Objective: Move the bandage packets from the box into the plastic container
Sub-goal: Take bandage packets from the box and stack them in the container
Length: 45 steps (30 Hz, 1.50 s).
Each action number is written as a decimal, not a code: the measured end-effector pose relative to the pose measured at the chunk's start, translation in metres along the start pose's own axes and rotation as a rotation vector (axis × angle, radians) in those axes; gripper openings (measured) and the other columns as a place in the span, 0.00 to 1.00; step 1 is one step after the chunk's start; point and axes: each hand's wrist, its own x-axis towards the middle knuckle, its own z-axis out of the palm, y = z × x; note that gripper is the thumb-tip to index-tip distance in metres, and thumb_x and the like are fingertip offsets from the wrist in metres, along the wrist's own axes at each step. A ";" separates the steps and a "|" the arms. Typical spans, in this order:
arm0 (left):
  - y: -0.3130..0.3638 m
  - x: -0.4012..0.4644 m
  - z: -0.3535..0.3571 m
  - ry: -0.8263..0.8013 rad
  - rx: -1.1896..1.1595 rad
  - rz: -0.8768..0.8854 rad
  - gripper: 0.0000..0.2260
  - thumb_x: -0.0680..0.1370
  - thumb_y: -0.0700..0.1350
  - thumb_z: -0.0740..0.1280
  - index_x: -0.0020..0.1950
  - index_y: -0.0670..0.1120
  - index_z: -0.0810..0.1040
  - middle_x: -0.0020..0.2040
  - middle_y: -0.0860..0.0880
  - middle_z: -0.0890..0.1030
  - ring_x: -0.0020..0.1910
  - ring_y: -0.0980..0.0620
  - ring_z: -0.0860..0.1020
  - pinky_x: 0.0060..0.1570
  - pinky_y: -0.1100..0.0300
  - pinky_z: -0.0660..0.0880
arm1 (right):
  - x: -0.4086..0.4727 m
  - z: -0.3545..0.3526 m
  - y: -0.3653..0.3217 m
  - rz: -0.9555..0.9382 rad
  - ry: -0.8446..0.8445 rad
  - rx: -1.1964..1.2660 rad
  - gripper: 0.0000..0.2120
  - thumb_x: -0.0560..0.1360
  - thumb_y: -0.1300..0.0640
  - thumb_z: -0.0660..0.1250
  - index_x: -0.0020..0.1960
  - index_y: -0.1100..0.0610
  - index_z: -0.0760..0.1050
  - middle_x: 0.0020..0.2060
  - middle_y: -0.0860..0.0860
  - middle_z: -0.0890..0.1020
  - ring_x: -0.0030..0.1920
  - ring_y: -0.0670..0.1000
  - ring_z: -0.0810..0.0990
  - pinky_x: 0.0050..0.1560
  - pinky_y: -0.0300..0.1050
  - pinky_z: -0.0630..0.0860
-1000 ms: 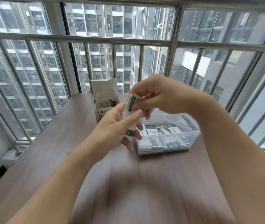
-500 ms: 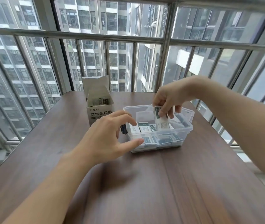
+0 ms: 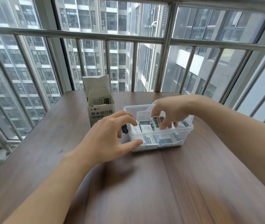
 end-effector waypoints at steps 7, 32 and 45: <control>0.000 0.000 0.001 0.002 -0.010 -0.004 0.18 0.69 0.66 0.71 0.54 0.58 0.78 0.56 0.63 0.77 0.33 0.56 0.73 0.38 0.54 0.77 | -0.002 0.004 -0.004 0.001 -0.023 0.040 0.27 0.77 0.57 0.73 0.74 0.53 0.71 0.68 0.50 0.77 0.42 0.55 0.88 0.46 0.51 0.85; -0.003 -0.001 0.002 0.005 -0.008 -0.004 0.19 0.69 0.66 0.71 0.55 0.59 0.77 0.56 0.63 0.77 0.33 0.56 0.74 0.39 0.52 0.78 | 0.007 0.011 -0.024 -0.110 0.106 0.105 0.22 0.75 0.55 0.76 0.67 0.54 0.77 0.59 0.44 0.81 0.26 0.45 0.79 0.27 0.34 0.74; -0.002 0.000 0.002 -0.005 -0.010 -0.014 0.20 0.69 0.66 0.71 0.56 0.59 0.77 0.56 0.63 0.77 0.34 0.56 0.75 0.40 0.53 0.78 | 0.012 0.014 -0.026 -0.135 0.178 0.090 0.23 0.72 0.52 0.78 0.65 0.54 0.78 0.54 0.47 0.83 0.30 0.46 0.82 0.35 0.40 0.80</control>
